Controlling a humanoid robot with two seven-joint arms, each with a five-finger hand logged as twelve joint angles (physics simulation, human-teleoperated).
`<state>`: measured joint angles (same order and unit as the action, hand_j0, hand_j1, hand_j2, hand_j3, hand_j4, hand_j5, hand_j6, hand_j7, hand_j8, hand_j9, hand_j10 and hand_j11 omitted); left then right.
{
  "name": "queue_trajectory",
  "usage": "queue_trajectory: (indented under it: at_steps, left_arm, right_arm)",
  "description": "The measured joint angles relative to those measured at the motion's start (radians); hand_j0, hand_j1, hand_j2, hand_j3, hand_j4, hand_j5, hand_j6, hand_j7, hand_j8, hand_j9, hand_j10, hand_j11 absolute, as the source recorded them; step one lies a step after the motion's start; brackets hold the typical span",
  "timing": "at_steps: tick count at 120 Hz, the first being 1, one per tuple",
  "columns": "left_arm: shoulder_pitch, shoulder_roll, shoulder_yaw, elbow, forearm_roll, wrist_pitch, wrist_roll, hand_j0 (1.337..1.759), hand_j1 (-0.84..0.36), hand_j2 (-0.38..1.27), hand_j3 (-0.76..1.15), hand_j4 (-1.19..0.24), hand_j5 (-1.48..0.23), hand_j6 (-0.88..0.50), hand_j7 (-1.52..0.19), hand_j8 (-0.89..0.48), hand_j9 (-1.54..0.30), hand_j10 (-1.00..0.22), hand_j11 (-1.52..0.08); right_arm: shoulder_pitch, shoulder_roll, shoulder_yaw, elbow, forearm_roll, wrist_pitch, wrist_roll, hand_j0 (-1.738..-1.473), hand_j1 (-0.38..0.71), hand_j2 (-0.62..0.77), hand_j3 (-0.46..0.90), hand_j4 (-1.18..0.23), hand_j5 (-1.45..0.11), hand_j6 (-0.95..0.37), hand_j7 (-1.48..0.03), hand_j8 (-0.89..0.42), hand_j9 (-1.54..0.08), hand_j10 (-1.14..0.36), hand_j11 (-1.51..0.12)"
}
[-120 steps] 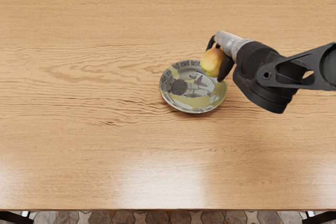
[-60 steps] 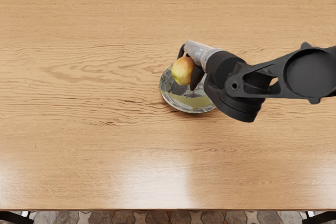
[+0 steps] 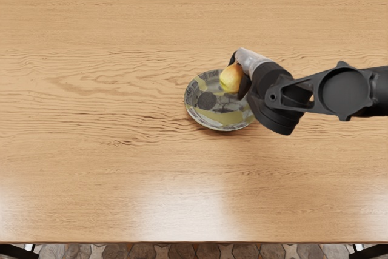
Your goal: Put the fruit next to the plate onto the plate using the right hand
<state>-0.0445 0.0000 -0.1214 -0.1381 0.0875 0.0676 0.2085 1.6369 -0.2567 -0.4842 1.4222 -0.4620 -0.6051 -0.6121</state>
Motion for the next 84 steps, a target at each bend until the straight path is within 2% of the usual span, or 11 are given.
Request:
queue_trajectory:
  at_steps: [5,16,27,38,50,58,66,74,84]
  left_arm:
    - [0.000,0.000,0.000,0.000,0.000,0.000,0.000,1.658,0.35,0.00,0.00,0.00,0.00,0.00,0.00,0.00,0.00,0.00,0.00]
    - [0.000,0.000,0.000,0.000,0.000,0.000,0.000,1.658,0.35,0.00,0.00,0.00,0.00,0.00,0.00,0.00,0.00,0.00,0.00]
    - [0.000,0.000,0.000,0.000,0.000,0.000,0.000,1.658,0.35,0.00,0.00,0.00,0.00,0.00,0.00,0.00,0.00,0.00,0.00]
    - [0.000,0.000,0.000,0.000,0.000,0.000,0.000,1.658,0.35,0.00,0.00,0.00,0.00,0.00,0.00,0.00,0.00,0.00,0.00]
    - [0.000,0.000,0.000,0.000,0.000,0.000,0.000,1.658,0.35,0.00,0.00,0.00,0.00,0.00,0.00,0.00,0.00,0.00,0.00]
    - [0.000,0.000,0.000,0.000,0.000,0.000,0.000,1.658,0.35,0.00,0.00,0.00,0.00,0.00,0.00,0.00,0.00,0.00,0.00]
    - [0.000,0.000,0.000,0.000,0.000,0.000,0.000,1.658,0.35,0.00,0.00,0.00,0.00,0.00,0.00,0.00,0.00,0.00,0.00]
    - [0.000,0.000,0.000,0.000,0.000,0.000,0.000,1.658,0.35,0.00,0.00,0.00,0.00,0.00,0.00,0.00,0.00,0.00,0.00]
    - [0.000,0.000,0.000,0.000,0.000,0.000,0.000,1.658,0.35,0.00,0.00,0.00,0.00,0.00,0.00,0.00,0.00,0.00,0.00]
  right_arm:
    - [-0.013,0.002,0.000,-0.016,-0.007,0.000,0.000,-1.641,0.24,0.21,0.00,-0.35,-1.20,-0.26,-1.12,-0.40,-1.19,-0.82,-1.20]
    - [-0.023,0.005,0.004,-0.033,-0.010,-0.003,0.001,-1.647,0.04,0.14,0.00,-0.24,-0.78,-0.17,-0.72,-0.26,-0.77,-0.53,-0.78]
    - [-0.027,0.006,0.009,-0.035,-0.010,-0.005,0.001,-1.651,-0.10,0.09,0.00,-0.15,-0.50,-0.11,-0.46,-0.17,-0.49,-0.34,-0.49]
    - [-0.026,0.006,0.019,-0.022,-0.006,-0.005,0.001,-1.653,-0.19,0.06,0.00,-0.10,-0.32,-0.07,-0.30,-0.11,-0.31,-0.22,-0.32]
    - [-0.037,-0.003,0.071,-0.006,0.023,-0.006,0.001,-1.655,-0.25,0.03,0.00,-0.06,-0.19,-0.04,-0.18,-0.07,-0.19,-0.13,-0.19]
    - [-0.091,-0.027,0.179,-0.001,0.032,-0.006,0.001,-1.656,-0.28,0.03,0.00,-0.04,-0.14,-0.03,-0.13,-0.05,-0.14,-0.10,-0.14]
    - [-0.185,-0.053,0.354,-0.002,0.038,0.040,0.001,-1.657,-0.30,0.02,0.00,-0.03,-0.10,-0.02,-0.09,-0.04,-0.10,-0.07,-0.10]
    - [-0.294,-0.082,0.551,-0.008,0.066,0.193,0.001,-1.657,-0.31,0.01,0.00,-0.02,-0.07,-0.02,-0.07,-0.03,-0.07,-0.05,-0.07]
    - [-0.454,-0.136,0.844,-0.047,0.211,0.455,0.001,-1.657,-0.33,0.01,0.00,-0.02,-0.05,-0.01,-0.05,-0.02,-0.05,-0.03,-0.05]
